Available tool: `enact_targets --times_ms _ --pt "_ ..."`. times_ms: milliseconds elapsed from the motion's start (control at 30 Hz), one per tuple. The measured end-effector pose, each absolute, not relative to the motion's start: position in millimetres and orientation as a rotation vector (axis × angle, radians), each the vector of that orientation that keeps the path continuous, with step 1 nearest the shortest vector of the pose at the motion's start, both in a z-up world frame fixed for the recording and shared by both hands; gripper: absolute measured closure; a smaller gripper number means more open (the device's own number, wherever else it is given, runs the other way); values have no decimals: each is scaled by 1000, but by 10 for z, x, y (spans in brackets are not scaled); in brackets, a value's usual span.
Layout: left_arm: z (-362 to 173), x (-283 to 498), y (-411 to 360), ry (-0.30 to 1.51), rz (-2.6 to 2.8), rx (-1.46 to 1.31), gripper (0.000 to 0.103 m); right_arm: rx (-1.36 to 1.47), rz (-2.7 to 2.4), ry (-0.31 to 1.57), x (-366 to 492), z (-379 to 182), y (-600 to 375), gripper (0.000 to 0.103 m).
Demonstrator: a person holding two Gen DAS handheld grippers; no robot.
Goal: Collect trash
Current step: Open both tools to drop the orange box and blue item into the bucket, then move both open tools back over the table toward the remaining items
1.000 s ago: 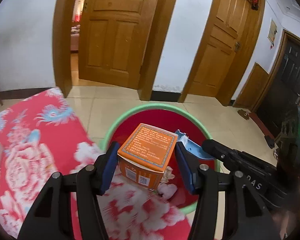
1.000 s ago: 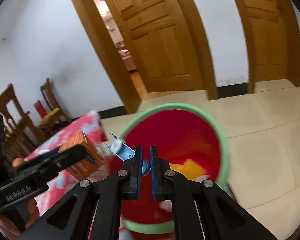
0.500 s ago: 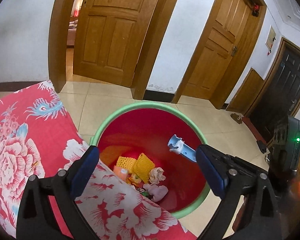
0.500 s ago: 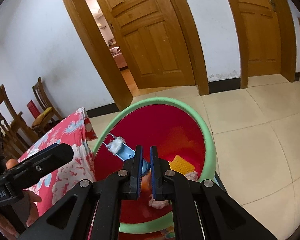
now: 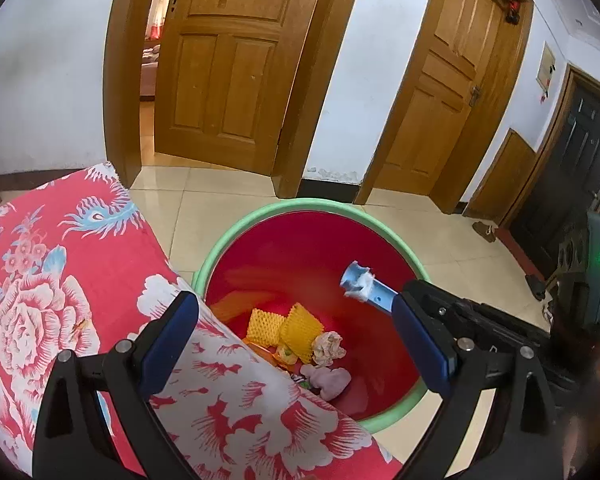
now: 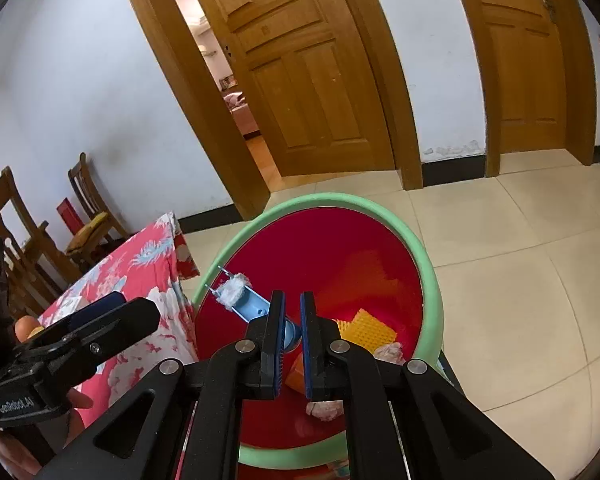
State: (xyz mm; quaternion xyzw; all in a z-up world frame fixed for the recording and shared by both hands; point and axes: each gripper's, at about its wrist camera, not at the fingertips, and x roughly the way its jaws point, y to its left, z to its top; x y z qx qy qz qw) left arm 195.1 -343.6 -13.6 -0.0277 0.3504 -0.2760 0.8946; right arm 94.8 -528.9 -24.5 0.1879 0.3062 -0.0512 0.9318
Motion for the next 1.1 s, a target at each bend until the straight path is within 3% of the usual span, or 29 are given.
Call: enact_targets --times_ms 67,100,133,200,900,1100 --pt "-140 1943 -3452 724 -574 -46 7 392 -81 629 964 -244 -5285 92" --pt "-141 1934 -3462 724 -576 -42 7 394 -77 629 973 -247 -5293 81" --pt "-143 1928 -3464 724 -581 -44 7 391 -79 632 987 -256 -5289 45" --pt "-134 1938 -3443 721 -573 -57 6 358 -144 642 998 -262 -5285 19" --pt "-53 1925 -3423 719 -568 -41 6 330 -153 582 926 -168 -5276 18" --pt "64 1910 -3208 699 -540 -38 6 310 -156 549 904 -106 -5150 6"
